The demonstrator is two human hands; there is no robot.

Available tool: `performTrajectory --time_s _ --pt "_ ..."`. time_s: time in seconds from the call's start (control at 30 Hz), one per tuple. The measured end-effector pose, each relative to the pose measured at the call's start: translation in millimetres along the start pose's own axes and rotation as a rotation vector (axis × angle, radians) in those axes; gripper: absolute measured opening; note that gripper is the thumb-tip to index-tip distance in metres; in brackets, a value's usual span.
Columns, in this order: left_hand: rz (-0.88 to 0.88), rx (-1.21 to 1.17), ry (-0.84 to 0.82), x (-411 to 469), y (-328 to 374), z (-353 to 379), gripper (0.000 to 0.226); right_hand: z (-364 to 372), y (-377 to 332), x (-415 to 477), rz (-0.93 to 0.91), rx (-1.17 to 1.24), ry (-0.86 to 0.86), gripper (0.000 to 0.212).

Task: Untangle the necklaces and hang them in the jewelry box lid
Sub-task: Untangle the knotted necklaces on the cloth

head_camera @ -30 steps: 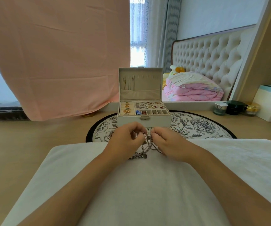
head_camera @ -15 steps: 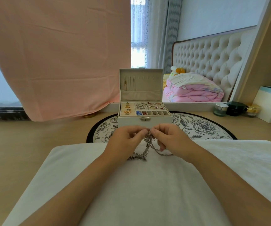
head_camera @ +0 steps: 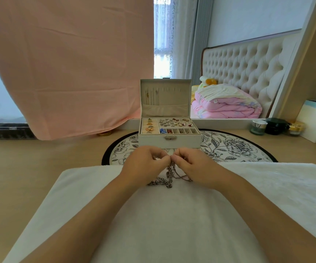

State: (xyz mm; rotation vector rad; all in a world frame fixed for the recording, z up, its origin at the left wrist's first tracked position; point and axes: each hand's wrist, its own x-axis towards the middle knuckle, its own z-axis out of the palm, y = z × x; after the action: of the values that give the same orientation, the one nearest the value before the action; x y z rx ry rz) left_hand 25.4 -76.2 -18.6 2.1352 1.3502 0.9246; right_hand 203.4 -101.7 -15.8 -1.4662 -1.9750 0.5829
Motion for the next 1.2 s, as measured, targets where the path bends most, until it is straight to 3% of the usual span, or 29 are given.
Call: performTrajectory --time_s 0.1,0.17,0.27,0.37,0.47,0.57,0.63,0.8,0.9,1.07,1.2 --pt "0.143 0.19 0.09 -2 0 3 0.014 -6 1 -1 -0.001 -0.176 -0.04 0.015" --pt "0.196 0.151 0.077 -2 -2 9 0.013 -10 0 -1 0.044 -0.258 0.005 0.014" --pt "0.2 0.099 0.074 -3 1 14 0.008 -15 -2 -4 0.097 -0.305 0.156 0.01" --pt "0.119 0.201 0.078 1 7 16 0.01 -11 -6 -5 0.045 -0.286 0.327 0.004" --pt "0.037 0.274 0.037 5 9 19 0.018 -1 -6 -3 0.046 -0.148 0.296 0.008" --pt "0.036 0.268 0.027 4 8 15 0.013 2 -5 0 0.163 0.228 0.092 0.026" --pt "0.089 0.277 0.09 2 8 10 0.012 0 -5 0 0.208 0.388 -0.009 0.024" --pt "0.196 0.212 0.226 0 4 7 0.011 -8 -4 -4 0.135 0.341 -0.059 0.024" --pt "0.161 0.188 0.187 0 3 7 0.01 -14 -5 -7 0.125 0.265 0.028 0.009" --pt "0.128 0.209 0.075 -1 0 10 0.012 -16 -7 -6 0.12 0.495 0.288 0.013" --pt "0.102 -0.025 0.12 -1 2 18 0.012 -11 -8 -1 0.049 0.498 0.277 0.014"
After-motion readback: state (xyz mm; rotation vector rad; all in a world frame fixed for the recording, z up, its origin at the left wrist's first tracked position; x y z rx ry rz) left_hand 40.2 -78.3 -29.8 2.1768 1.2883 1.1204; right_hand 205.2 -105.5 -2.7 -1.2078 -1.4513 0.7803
